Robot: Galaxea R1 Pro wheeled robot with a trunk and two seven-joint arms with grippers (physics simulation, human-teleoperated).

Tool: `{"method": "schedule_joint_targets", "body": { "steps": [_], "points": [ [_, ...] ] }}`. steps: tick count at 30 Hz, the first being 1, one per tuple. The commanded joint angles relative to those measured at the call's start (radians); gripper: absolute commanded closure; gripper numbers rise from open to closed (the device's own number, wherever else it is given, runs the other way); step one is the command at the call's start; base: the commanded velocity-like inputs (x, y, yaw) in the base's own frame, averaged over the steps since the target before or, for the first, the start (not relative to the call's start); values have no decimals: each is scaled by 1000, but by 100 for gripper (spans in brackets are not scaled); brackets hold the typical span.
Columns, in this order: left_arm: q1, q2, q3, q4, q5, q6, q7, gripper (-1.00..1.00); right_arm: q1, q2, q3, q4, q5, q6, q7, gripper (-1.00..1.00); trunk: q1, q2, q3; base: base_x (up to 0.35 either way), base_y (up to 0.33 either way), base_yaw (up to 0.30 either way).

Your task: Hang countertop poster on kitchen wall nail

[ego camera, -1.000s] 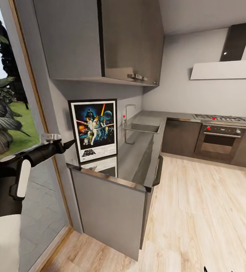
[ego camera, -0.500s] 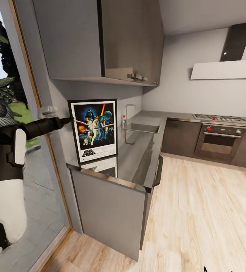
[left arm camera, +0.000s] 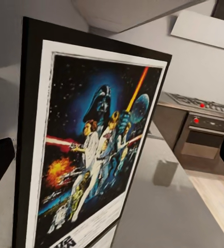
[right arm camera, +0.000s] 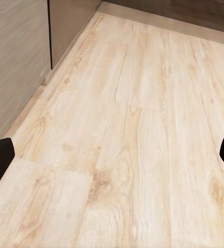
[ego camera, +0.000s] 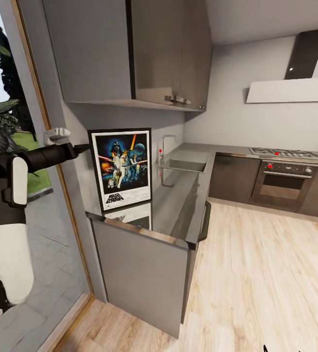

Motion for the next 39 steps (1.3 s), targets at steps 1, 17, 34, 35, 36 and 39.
{"method": "schedule_joint_targets", "body": {
  "steps": [1, 17, 34, 35, 36, 39],
  "points": [
    [-1, 0, 1, 0, 7, 7, 1, -100, 0, 0, -1, -1, 1, -1, 0, -100, 0, -1, -1, 79, 66, 0],
    [-1, 12, 3, 1, 4, 6, 8, -100, 0, 0, 0, -1, 2, -1, 0, -100, 0, -1, -1, 91, 47, 0],
    [-1, 15, 4, 7, 4, 5, 8, -100, 0, 1, 0, -1, 3, -1, 0, -100, 0, -1, -1, 82, -64, 0],
    [-1, 15, 4, 8, 4, 5, 8, -100, 0, 1, 0, -1, 3, -1, 0, -100, 0, -1, -1, 2, -1, 0],
    [-1, 15, 4, 8, 3, 5, 8, -100, 0, 1, 0, -1, 3, -1, 0, -100, 0, -1, -1, 1, -1, 0],
    [-1, 16, 4, 9, 3, 5, 8, -100, 0, 1, 0, -1, 2, -1, 0, -100, 0, -1, -1, 0, 0, 0]
  ]
}}
